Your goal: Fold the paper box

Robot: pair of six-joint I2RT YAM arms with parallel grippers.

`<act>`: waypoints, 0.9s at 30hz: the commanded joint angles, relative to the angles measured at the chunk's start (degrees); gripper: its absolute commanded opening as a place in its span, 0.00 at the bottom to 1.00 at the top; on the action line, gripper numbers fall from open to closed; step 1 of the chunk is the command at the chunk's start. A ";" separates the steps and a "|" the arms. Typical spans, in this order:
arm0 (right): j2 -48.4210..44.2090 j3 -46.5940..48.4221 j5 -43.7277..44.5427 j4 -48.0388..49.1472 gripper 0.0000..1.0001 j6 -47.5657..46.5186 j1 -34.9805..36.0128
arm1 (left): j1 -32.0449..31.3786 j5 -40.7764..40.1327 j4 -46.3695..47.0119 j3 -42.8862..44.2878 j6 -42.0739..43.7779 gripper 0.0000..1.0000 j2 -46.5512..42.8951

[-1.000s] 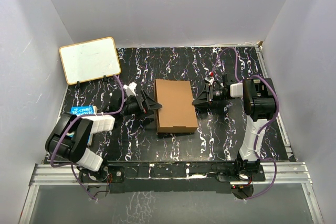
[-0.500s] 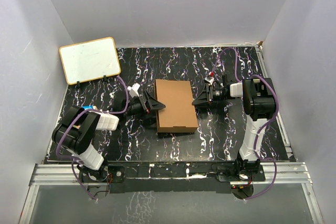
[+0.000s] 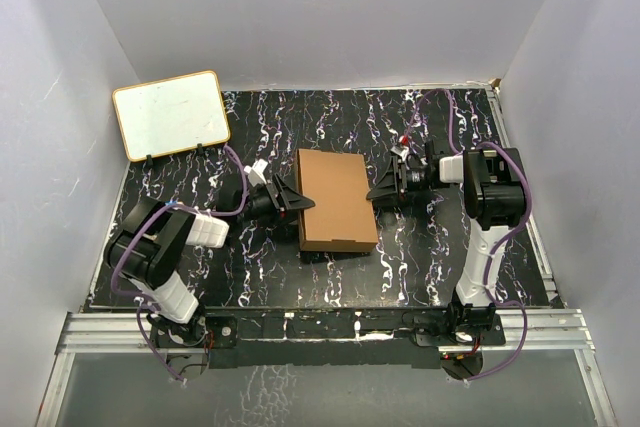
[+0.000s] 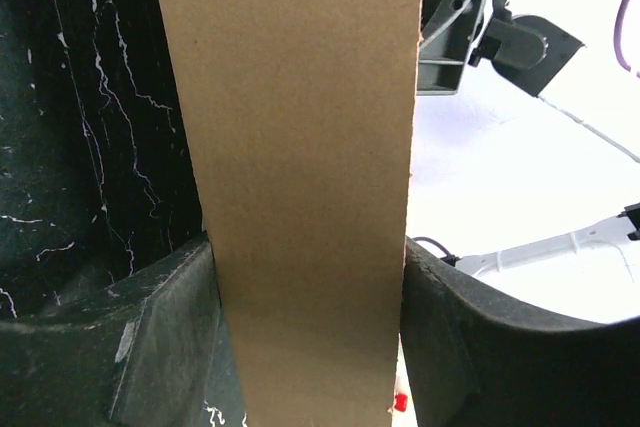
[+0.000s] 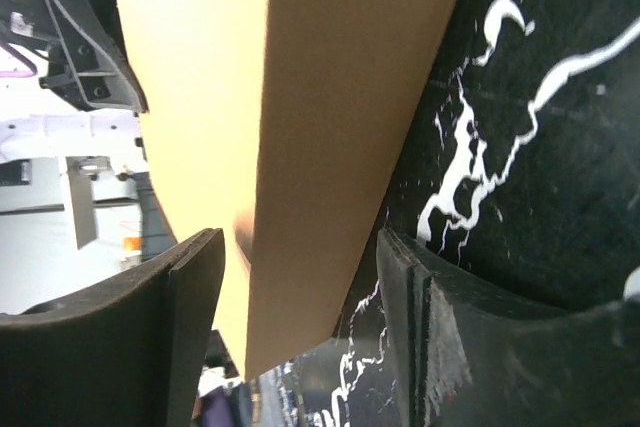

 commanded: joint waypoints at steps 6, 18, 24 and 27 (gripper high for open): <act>-6.67 5.25 5.51 -9.59 0.75 -16.65 -4.74 | 6.81 2.58 -14.34 6.24 8.88 0.24 -9.24; -13.44 2.77 3.77 -7.34 0.76 -16.20 -9.24 | 14.50 -19.22 -76.52 50.30 48.36 0.09 -1.57; -13.57 2.74 3.16 -7.46 0.76 -16.12 -9.41 | 14.26 -35.28 -91.30 75.84 57.98 0.06 10.67; -13.69 2.73 3.05 -7.43 0.76 -16.19 -9.52 | 12.07 -43.62 -96.65 88.14 61.81 0.06 17.43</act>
